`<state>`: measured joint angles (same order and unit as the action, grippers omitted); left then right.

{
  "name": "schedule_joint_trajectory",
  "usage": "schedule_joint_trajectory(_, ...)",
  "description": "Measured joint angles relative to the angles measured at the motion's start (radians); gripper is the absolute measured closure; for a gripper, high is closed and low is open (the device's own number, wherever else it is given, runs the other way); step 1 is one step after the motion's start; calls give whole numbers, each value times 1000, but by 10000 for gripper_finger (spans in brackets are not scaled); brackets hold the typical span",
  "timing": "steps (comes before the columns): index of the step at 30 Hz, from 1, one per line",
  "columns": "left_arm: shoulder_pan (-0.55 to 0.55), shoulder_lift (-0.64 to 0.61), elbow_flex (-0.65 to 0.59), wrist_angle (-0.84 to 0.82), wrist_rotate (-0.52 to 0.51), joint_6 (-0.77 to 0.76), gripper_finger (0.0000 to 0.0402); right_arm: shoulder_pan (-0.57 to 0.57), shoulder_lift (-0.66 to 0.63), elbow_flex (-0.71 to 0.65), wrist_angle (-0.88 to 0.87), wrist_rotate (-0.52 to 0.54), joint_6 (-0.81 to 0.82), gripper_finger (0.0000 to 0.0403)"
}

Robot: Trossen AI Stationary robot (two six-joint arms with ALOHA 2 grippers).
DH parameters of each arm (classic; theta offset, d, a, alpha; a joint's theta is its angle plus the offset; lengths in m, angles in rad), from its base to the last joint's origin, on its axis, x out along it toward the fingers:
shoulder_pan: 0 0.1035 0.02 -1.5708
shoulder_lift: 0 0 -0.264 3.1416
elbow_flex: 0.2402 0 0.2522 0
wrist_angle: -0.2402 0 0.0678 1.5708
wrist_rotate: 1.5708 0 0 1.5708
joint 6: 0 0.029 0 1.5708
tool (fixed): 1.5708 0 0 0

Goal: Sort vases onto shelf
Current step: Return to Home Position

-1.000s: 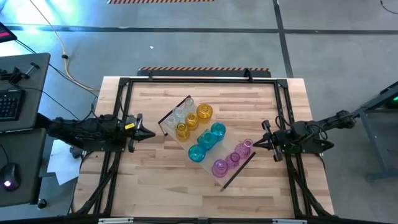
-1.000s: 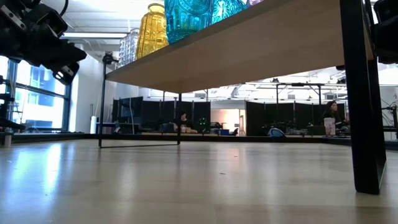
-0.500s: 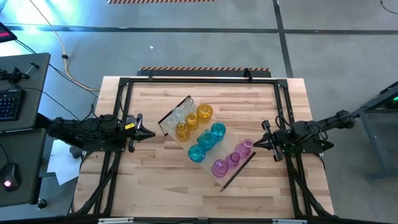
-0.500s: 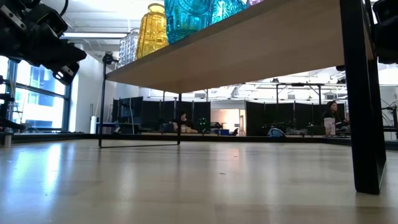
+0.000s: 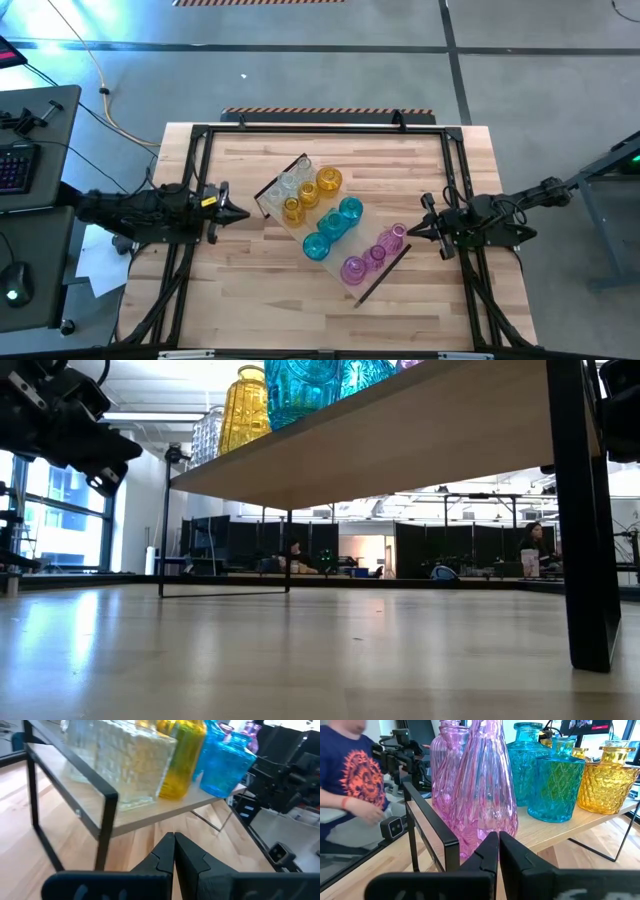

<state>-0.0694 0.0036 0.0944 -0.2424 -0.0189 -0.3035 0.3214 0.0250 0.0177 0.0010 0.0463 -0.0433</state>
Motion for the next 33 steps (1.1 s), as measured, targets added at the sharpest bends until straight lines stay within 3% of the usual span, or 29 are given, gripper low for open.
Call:
schedule_joint_trajectory(11,91,0,0,0,0,0,398,0,0,0,0,0,1,402)
schedule_joint_trajectory(33,96,6,0,0,0,0,398,0,0,0,0,-1,1,402)
